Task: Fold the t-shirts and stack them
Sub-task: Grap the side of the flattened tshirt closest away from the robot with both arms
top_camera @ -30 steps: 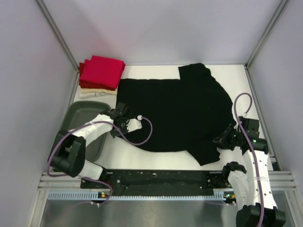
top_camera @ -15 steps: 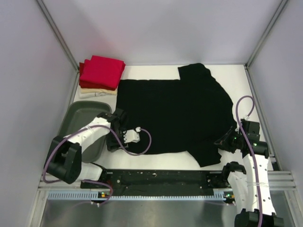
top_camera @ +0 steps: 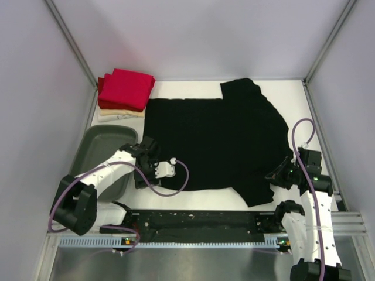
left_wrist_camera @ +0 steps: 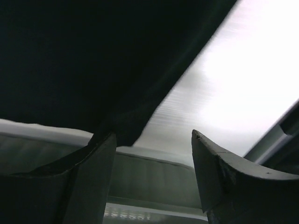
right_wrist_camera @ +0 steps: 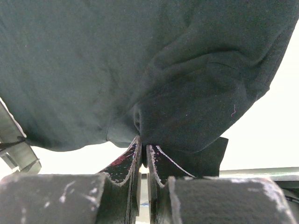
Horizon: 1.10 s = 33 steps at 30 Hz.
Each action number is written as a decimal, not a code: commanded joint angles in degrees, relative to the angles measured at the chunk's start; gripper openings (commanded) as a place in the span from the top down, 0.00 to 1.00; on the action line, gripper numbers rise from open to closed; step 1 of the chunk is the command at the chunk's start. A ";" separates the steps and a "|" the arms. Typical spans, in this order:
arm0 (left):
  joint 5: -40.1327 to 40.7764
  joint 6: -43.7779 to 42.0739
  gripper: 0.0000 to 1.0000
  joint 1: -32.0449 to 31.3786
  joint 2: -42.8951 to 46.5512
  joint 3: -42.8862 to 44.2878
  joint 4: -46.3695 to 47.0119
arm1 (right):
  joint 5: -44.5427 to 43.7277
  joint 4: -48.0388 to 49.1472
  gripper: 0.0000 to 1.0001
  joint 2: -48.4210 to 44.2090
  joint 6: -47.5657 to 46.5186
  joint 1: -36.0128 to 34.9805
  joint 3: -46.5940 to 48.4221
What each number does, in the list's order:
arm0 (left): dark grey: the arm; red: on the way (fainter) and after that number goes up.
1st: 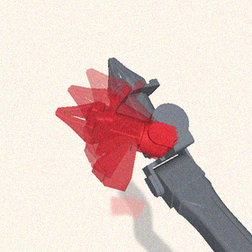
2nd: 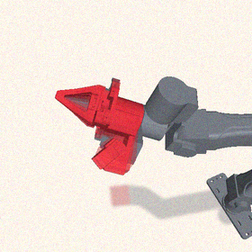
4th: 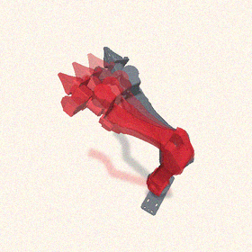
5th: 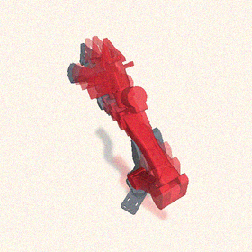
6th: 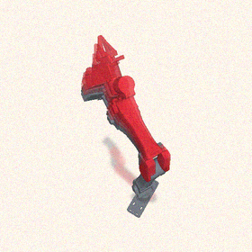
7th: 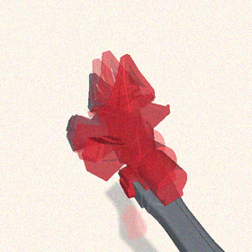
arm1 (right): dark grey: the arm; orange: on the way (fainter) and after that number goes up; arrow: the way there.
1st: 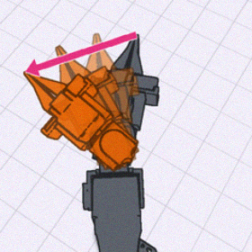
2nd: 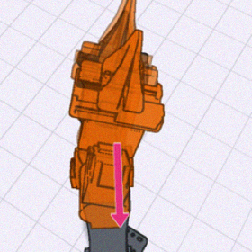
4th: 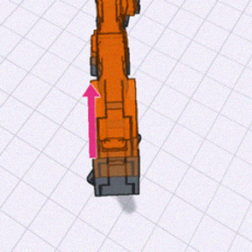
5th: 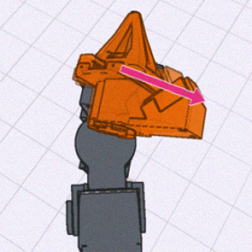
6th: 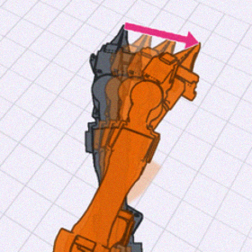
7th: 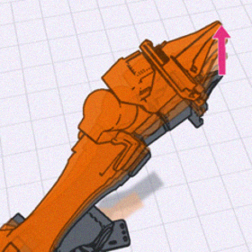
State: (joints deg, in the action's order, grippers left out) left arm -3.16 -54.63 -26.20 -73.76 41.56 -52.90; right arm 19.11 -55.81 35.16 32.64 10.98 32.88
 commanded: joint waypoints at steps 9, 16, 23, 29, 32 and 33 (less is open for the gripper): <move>-3.36 -3.55 0.33 -0.17 -0.07 -3.32 3.50 | 0.13 1.41 0.94 -0.35 -0.21 -0.44 2.18; 10.36 -4.69 0.45 -0.08 -1.21 -9.74 15.81 | 0.13 1.58 0.94 -0.44 -0.30 -0.44 2.27; 7.20 0.66 1.00 -0.08 -0.08 -5.88 8.18 | -1.36 1.58 0.98 -1.76 0.58 -0.44 3.15; 7.99 4.79 1.00 0.79 1.52 2.80 7.03 | 1.01 8.77 1.00 0.69 3.12 -0.17 2.88; 9.39 6.11 1.00 1.06 -1.73 8.26 8.25 | 1.46 14.31 1.00 6.22 1.99 -0.17 5.43; 10.01 6.46 1.00 1.23 -2.96 9.58 9.04 | 1.28 16.42 1.00 8.76 1.29 -0.17 6.05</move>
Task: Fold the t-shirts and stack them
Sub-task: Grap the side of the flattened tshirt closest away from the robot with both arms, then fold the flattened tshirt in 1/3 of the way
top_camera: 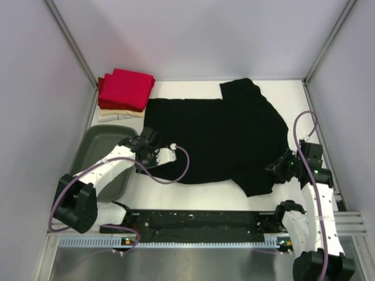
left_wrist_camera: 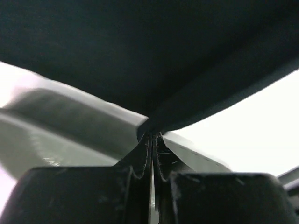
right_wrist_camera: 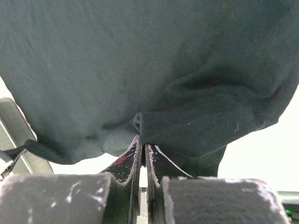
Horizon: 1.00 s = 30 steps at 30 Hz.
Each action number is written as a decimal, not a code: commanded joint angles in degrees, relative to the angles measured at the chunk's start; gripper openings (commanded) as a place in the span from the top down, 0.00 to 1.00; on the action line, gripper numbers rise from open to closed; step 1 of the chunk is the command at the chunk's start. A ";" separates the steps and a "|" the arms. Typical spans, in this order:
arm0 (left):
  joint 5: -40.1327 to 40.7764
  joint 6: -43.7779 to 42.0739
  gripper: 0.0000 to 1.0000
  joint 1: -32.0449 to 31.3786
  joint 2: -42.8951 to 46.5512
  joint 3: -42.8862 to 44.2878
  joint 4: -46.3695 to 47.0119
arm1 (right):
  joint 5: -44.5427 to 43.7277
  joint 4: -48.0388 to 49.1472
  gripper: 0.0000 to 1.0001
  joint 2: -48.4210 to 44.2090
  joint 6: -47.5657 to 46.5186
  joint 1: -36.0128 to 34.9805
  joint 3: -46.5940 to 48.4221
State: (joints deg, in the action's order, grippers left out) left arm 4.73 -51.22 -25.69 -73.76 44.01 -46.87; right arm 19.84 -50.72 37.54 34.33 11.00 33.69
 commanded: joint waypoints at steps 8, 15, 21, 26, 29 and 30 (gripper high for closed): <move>3.80 6.30 1.00 7.14 -16.23 20.74 4.87 | 3.28 25.92 1.00 28.97 -10.23 -0.37 12.70; 1.77 5.35 1.00 9.61 -24.23 27.44 5.03 | 3.37 29.09 1.00 42.86 -18.32 -1.07 21.41; 3.00 7.45 1.00 10.22 -31.97 33.59 5.48 | 1.61 32.97 1.00 51.13 -20.18 -3.01 25.36; 4.67 8.51 1.00 10.75 -33.82 35.53 6.35 | -0.23 32.18 1.00 55.80 -21.67 -3.09 29.85; 5.63 8.94 1.00 10.75 -34.35 35.88 7.14 | -1.29 31.73 1.00 57.20 -22.63 -3.09 30.73; 6.07 9.12 1.00 10.75 -34.70 35.97 7.41 | -1.29 31.65 1.00 57.73 -22.90 -3.01 31.08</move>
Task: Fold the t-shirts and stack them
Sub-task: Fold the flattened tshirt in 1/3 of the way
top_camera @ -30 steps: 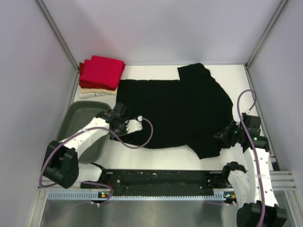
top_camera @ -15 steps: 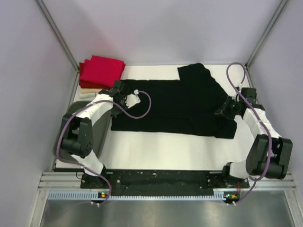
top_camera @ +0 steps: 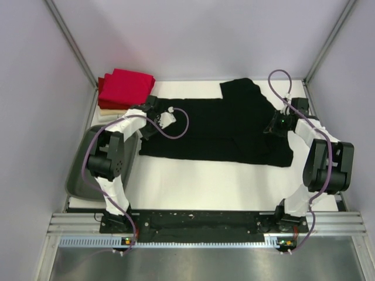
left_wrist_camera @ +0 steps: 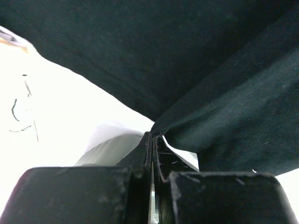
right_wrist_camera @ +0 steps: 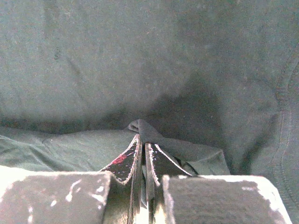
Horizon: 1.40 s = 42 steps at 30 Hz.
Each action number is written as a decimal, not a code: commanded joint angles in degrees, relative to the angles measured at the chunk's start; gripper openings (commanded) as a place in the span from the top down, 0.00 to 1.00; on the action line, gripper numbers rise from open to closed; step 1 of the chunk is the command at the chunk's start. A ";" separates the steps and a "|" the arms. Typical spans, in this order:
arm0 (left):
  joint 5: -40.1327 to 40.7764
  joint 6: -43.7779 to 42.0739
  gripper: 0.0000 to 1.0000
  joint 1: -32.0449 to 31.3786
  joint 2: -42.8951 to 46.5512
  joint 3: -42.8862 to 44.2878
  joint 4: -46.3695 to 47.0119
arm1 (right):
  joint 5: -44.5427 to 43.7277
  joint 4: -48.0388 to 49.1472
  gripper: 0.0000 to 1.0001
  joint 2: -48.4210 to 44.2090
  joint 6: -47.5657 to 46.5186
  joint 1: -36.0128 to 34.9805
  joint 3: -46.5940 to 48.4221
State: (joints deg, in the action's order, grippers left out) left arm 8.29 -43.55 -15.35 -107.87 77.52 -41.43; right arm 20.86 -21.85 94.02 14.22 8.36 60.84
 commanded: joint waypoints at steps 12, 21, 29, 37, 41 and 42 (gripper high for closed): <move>9.01 6.80 0.64 0.50 -4.71 8.08 5.03 | -4.50 1.11 0.66 9.95 -1.22 -0.36 12.09; -7.99 3.50 0.49 0.15 6.16 12.87 -0.93 | -26.05 -14.98 0.50 -0.82 3.43 3.05 13.82; -11.56 -17.26 0.34 -2.93 18.05 -15.36 1.95 | -21.32 -12.88 0.42 -12.72 7.58 7.72 -7.04; -6.18 -17.36 0.26 -2.93 11.47 -19.42 12.33 | -23.41 -7.51 0.48 -6.05 8.64 9.30 -14.16; -5.57 -16.57 0.74 -2.93 10.75 -20.74 13.40 | -27.71 -7.16 0.87 -7.17 8.46 10.36 -15.66; -5.66 -16.05 1.00 -2.93 11.10 -20.65 11.91 | -28.59 -7.16 0.98 -8.40 8.46 11.14 -16.19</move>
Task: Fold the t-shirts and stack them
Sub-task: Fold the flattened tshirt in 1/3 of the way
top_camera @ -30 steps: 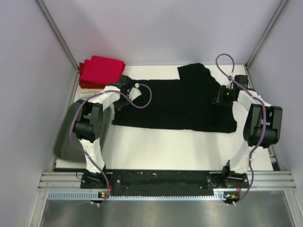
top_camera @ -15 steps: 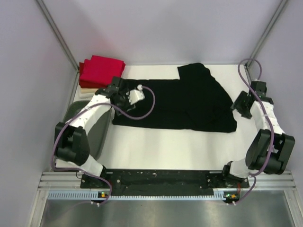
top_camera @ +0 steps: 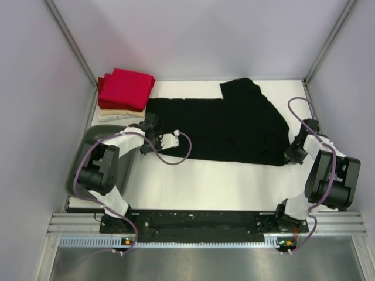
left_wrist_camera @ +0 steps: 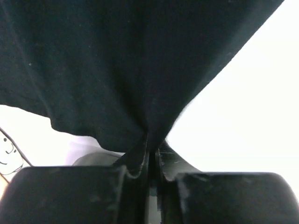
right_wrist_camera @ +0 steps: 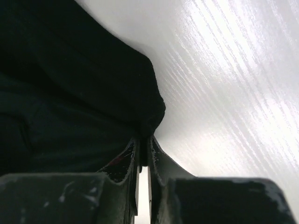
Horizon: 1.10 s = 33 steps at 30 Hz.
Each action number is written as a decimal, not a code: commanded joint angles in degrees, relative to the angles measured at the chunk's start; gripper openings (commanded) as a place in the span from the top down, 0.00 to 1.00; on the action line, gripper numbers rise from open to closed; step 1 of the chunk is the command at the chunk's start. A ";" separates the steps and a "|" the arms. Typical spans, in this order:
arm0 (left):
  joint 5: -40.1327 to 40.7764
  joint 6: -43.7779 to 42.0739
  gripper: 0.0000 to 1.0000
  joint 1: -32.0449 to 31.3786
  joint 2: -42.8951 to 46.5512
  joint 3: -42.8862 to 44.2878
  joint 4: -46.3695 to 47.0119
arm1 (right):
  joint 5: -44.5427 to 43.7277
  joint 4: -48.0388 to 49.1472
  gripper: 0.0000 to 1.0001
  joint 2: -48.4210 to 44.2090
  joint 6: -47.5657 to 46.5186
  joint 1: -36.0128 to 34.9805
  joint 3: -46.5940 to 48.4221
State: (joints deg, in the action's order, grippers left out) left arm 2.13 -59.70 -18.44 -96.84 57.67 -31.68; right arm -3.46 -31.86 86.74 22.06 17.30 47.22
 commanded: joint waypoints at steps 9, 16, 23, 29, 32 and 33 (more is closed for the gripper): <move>-4.48 0.20 1.00 -0.63 10.26 -7.65 -13.56 | -1.89 4.17 1.00 -15.45 3.07 14.24 -10.56; -6.78 0.46 0.52 -1.07 12.90 -7.77 -18.31 | -5.06 2.24 0.42 -22.04 3.42 15.04 -10.84; -26.62 5.02 0.45 -2.65 12.12 16.30 -29.40 | 12.92 1.87 0.51 -27.85 -3.42 11.99 -2.05; -32.29 17.86 0.51 -16.70 5.09 23.01 -11.33 | 18.03 -1.18 0.61 -18.21 -12.30 -4.29 3.22; -28.86 19.79 0.47 -23.21 -0.35 24.59 -4.46 | 22.17 -2.07 0.70 -12.57 -13.97 -5.17 4.02; -27.98 20.84 0.47 -24.96 -1.94 25.55 -2.18 | 22.79 -1.98 0.70 -11.34 -14.67 -6.04 4.02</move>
State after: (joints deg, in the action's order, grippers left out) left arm -25.45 -44.80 -37.43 -91.68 81.67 -43.16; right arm 12.99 -30.96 70.43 12.38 12.38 49.82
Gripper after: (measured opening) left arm 0.520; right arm 0.312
